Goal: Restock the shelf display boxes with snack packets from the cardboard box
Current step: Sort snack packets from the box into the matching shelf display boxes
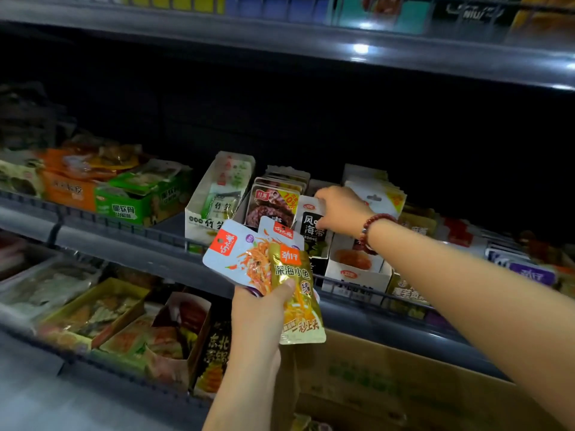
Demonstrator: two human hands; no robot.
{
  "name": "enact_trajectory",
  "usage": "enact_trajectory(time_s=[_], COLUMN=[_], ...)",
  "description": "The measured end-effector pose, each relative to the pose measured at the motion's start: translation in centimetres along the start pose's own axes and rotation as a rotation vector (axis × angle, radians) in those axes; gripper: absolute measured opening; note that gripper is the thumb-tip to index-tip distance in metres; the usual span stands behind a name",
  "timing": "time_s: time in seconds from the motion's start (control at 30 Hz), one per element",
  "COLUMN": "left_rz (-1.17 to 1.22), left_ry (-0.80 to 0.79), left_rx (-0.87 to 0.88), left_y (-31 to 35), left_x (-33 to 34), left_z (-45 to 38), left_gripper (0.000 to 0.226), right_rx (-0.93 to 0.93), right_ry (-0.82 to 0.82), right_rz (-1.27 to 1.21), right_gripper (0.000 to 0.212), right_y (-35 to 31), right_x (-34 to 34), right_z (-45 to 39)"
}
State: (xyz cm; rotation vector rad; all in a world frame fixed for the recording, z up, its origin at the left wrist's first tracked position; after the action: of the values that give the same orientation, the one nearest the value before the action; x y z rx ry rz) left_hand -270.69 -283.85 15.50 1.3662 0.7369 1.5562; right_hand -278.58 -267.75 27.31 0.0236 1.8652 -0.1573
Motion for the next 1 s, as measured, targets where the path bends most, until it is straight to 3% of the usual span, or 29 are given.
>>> enact_trajectory(time_s=[0.13,0.3,0.47,0.7,0.8,0.9,1.0], left_rz=[0.012,0.006,-0.005,-0.027,-0.022,-0.015,-0.011], left_ry=[-0.017,-0.026,-0.039,-0.032,-0.033,-0.037,-0.04], left_rx=[-0.001,0.004,0.003,-0.011,-0.014,-0.02,-0.021], left_y=[-0.3,-0.3,-0.3,-0.4,-0.6,-0.7,-0.8], left_x=[0.0,0.3,0.7,0.6,0.5,0.6,0.8], left_z=[0.0,0.0,0.2,-0.1,-0.2,-0.3,-0.2], left_gripper=[0.056,0.053,0.049,0.052,0.049,0.05,0.051], right_rx=[-0.014,0.028,0.144,0.194,0.209,0.216,0.181], right_ry=[-0.074,-0.052,-0.08,-0.098,0.034,0.164,0.169], right_rz=[0.236,0.286,0.399,0.379,0.296,0.214,0.119], right_gripper=[0.029,0.027,0.048,0.037,0.016,0.018,0.021], right_y=[-0.5,-0.7,1.0,3.2,4.1,4.9,5.0], right_x=[-0.3,-2.3,-2.4,0.7,0.5,0.0,-0.8], right_z=[-1.8,-4.4,-6.9,-9.3,-9.9,-10.2,-9.7])
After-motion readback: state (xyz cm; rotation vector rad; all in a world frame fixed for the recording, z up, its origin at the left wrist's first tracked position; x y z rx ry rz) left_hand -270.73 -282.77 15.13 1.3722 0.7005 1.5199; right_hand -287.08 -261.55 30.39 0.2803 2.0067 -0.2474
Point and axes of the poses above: each hand's wrist, its own z-axis away from the middle knuckle, its own x-axis out of the palm, y = z × x, the point moved 5 cm from there along -z, towards the middle knuckle, and after that the axes turned 2 degrees about -z, right-handed, at the moved point
